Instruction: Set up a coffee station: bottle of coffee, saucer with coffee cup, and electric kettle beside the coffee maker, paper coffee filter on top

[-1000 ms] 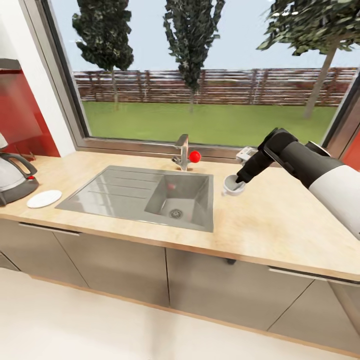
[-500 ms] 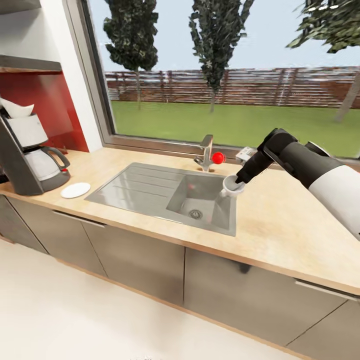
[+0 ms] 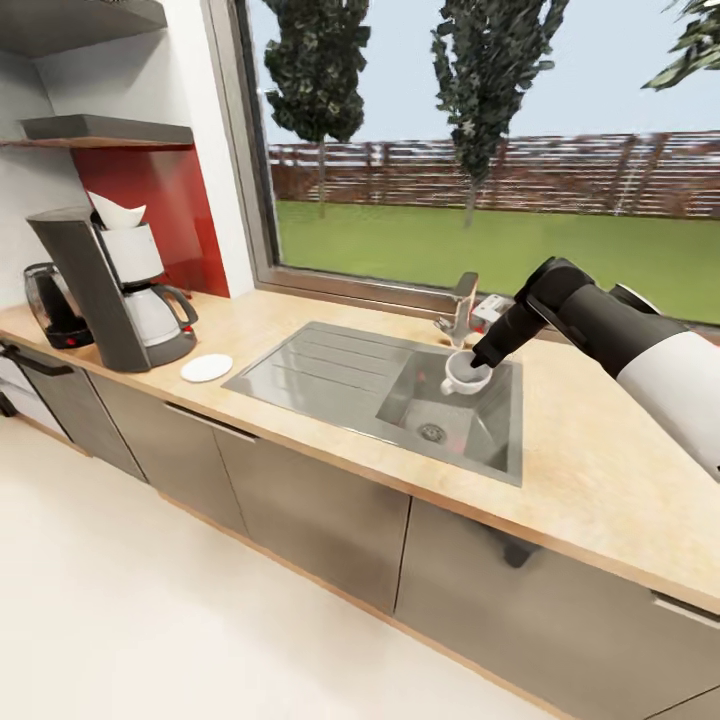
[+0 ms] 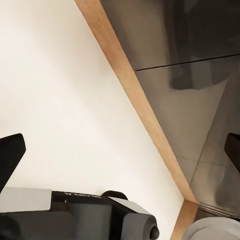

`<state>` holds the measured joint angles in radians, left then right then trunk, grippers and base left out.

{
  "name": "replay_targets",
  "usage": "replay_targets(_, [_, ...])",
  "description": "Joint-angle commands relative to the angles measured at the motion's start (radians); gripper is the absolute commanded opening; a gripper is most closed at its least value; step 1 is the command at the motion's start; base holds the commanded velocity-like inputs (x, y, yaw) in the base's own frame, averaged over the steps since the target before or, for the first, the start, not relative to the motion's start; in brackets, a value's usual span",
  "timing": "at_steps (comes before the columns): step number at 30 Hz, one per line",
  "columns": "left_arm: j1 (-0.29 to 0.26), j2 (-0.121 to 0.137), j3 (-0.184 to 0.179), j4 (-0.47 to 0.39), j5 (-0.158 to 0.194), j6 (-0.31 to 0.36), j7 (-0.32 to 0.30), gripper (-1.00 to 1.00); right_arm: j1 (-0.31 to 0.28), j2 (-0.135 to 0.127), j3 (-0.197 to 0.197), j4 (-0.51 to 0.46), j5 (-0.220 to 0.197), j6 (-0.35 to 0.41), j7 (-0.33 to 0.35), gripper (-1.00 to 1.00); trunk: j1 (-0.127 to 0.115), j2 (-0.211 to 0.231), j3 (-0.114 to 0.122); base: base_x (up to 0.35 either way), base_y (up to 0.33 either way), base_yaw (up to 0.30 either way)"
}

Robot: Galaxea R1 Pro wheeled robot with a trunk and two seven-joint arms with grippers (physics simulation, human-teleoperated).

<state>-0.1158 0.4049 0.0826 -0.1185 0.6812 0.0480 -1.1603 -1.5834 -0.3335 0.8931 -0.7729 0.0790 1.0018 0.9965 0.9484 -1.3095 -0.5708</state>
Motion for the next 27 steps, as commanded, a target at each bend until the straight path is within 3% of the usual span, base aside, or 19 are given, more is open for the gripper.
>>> replay_targets(1, [-0.001, 0.000, 0.008, 0.000, -0.006, 0.005, -0.004, 1.00, -0.001, -0.001, 0.002, -0.002, 0.008, 0.001, 0.008, -1.00, 0.000, -0.001, -0.001, 0.000, 0.000, 0.143])
replay_targets(10, [-0.001, 0.000, 0.008, 0.000, -0.006, 0.005, -0.004, 1.00, -0.001, -0.001, 0.000, -0.001, 0.007, 0.001, 0.008, -1.00, 0.000, -0.001, -0.005, 0.039, 0.045, 0.111])
replay_targets(18, [-0.001, 0.000, 0.008, 0.000, -0.006, 0.006, -0.004, 1.00, -0.001, -0.001, 0.000, -0.001, 0.007, 0.001, 0.008, -1.00, 0.000, -0.001, -0.012, 0.158, 0.234, 0.210])
replay_targets(27, [-0.001, 0.000, 0.008, 0.000, -0.006, 0.005, -0.004, 1.00, 0.000, -0.001, -0.002, -0.001, 0.007, 0.001, 0.007, -1.00, 0.000, -0.001, -0.012, 0.199, 0.262, 0.040])
